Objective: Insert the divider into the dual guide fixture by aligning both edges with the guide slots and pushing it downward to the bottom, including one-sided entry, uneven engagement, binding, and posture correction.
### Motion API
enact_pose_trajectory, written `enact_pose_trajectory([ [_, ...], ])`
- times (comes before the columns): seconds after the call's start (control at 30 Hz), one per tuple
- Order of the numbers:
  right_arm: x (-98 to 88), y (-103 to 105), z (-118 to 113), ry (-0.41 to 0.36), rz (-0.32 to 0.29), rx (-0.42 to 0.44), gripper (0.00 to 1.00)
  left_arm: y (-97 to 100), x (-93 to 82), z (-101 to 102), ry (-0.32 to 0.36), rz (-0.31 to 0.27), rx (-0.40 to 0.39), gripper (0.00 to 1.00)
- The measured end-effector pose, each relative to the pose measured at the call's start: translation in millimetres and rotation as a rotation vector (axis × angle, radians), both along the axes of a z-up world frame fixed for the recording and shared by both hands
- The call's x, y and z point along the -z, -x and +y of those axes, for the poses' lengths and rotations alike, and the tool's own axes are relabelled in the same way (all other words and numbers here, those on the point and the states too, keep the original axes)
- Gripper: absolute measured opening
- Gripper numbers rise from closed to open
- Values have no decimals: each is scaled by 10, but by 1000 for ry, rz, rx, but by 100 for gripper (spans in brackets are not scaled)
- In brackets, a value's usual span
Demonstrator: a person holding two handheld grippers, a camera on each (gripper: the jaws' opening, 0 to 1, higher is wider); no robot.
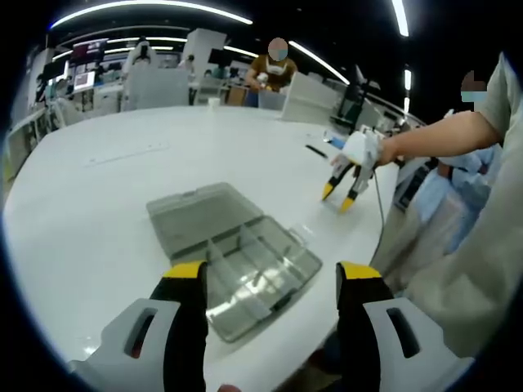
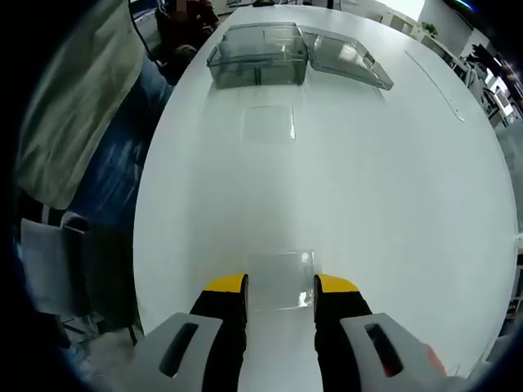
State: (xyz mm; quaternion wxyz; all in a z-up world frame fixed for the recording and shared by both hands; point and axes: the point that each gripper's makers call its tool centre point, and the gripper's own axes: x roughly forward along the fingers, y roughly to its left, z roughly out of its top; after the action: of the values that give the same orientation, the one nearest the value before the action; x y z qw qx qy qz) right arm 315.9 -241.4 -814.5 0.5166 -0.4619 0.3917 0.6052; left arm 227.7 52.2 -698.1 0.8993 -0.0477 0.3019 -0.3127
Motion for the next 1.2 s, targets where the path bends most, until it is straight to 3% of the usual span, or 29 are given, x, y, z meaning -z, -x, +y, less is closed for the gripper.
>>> enact_pose_trajectory([
  [0.53,-131,40,183,-21,-22,-17,27,-26,-31,-32,1,-9,9,62],
  [0.87,-269,86,421,-54,-54,-48,27,-67,-49,-86,7,-9,24,61],
  [1.2,-397,174,644,-84,-70,-64,27,-143,-88,-248,15,-17,72,60],
])
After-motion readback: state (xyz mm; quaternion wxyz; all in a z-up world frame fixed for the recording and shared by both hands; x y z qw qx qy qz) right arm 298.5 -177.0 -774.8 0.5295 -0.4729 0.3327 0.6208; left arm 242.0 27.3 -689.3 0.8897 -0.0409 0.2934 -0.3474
